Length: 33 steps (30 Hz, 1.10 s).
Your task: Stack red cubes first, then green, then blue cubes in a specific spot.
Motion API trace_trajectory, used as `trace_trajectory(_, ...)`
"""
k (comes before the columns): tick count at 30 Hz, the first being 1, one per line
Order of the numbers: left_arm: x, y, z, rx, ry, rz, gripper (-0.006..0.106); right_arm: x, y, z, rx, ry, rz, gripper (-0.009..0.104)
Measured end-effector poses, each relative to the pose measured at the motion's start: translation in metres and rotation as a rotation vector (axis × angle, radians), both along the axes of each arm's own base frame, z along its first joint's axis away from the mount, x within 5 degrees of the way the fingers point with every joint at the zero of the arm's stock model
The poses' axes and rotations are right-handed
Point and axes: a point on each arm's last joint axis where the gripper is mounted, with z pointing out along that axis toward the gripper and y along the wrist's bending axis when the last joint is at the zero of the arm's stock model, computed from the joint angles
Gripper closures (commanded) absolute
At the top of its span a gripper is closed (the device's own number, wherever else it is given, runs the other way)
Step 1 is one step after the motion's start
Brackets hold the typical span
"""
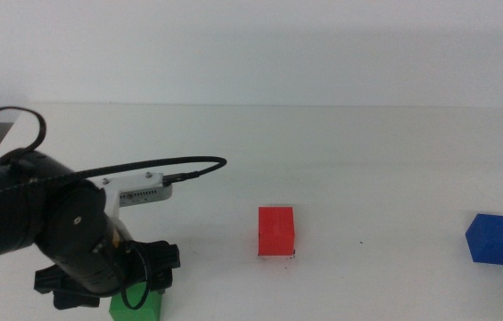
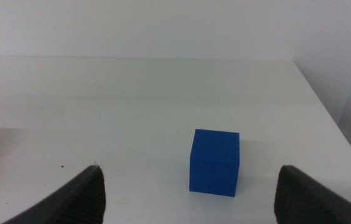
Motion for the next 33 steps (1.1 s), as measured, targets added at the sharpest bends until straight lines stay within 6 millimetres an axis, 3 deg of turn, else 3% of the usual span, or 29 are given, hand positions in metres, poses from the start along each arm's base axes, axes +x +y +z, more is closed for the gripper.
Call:
trace_trajectory(6,0.007,0.002,-0.011,-0.013,-0.019,-0.001,0.008,0.0,0.0,0.0,0.0,0.0,0.0,0.003)
trace_trajectory(11,0.011,-0.003,-0.024,-0.017,0.004,-0.033,0.018,0.0,0.0,0.0,0.0,0.0,0.0,0.003)
trace_trajectory(14,0.012,-0.003,-0.03,-0.008,0.03,-0.042,0.032,0.0,0.0,0.0,0.0,0.0,0.0,0.003)
trace_trajectory(18,0.011,-0.004,-0.032,-0.003,0.052,-0.047,0.062,0.0,0.0,0.0,0.0,0.0,0.0,0.003)
trace_trajectory(21,0.016,-0.01,-0.019,-0.007,0.06,-0.06,0.077,0.0,0.0,0.0,0.0,0.0,0.0,0.003)
trace_trajectory(23,0.027,-0.025,0.004,-0.013,0.024,-0.101,0.082,0.0,0.0,0.0,0.0,0.0,0.0,0.003)
trace_trajectory(28,0.056,-0.082,0.059,-0.031,-0.082,-0.195,0.082,0.0,0.0,0.0,0.0,0.0,0.0,0.003)
trace_trajectory(33,0.09,-0.128,0.071,-0.062,-0.065,-0.207,0.078,0.0,0.0,0.0,0.0,0.0,0.0,0.003)
